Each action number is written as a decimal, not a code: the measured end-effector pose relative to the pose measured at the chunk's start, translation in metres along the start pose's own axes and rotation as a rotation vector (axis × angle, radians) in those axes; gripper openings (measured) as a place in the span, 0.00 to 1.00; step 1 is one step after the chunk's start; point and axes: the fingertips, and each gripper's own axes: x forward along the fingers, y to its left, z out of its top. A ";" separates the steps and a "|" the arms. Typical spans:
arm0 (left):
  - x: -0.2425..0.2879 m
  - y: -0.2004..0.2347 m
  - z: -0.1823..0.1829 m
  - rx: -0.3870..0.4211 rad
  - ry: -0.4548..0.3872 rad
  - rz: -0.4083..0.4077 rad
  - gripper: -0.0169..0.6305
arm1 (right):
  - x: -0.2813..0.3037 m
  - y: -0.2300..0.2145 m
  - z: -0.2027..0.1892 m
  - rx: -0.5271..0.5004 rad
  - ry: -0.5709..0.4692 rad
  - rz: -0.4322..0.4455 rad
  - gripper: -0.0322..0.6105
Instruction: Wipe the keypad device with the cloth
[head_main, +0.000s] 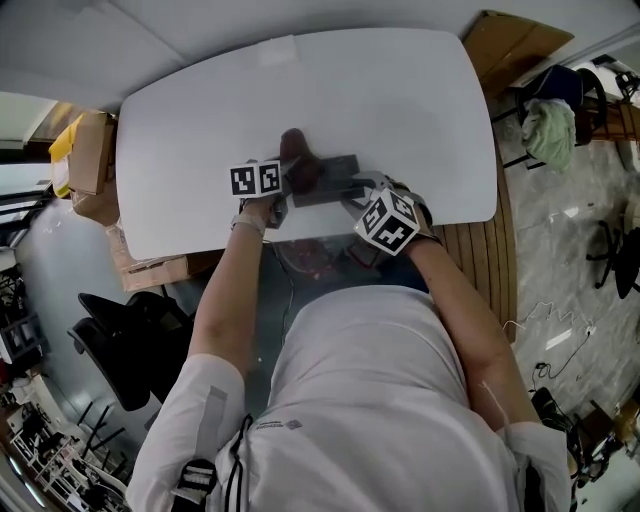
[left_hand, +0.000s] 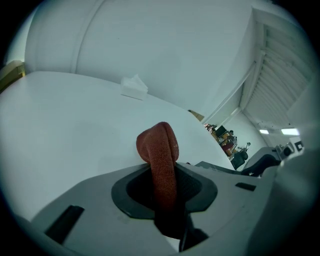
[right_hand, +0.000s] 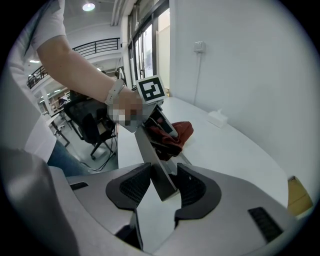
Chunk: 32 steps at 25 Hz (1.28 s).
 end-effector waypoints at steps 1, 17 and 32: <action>0.002 0.000 0.000 0.003 0.004 -0.002 0.18 | 0.000 0.000 0.000 0.002 0.004 -0.001 0.31; -0.009 -0.054 -0.005 0.273 0.036 -0.146 0.17 | 0.001 0.000 -0.001 0.035 0.036 -0.033 0.32; -0.054 -0.094 -0.017 0.307 -0.010 -0.249 0.17 | 0.000 -0.004 -0.004 0.056 0.050 -0.043 0.32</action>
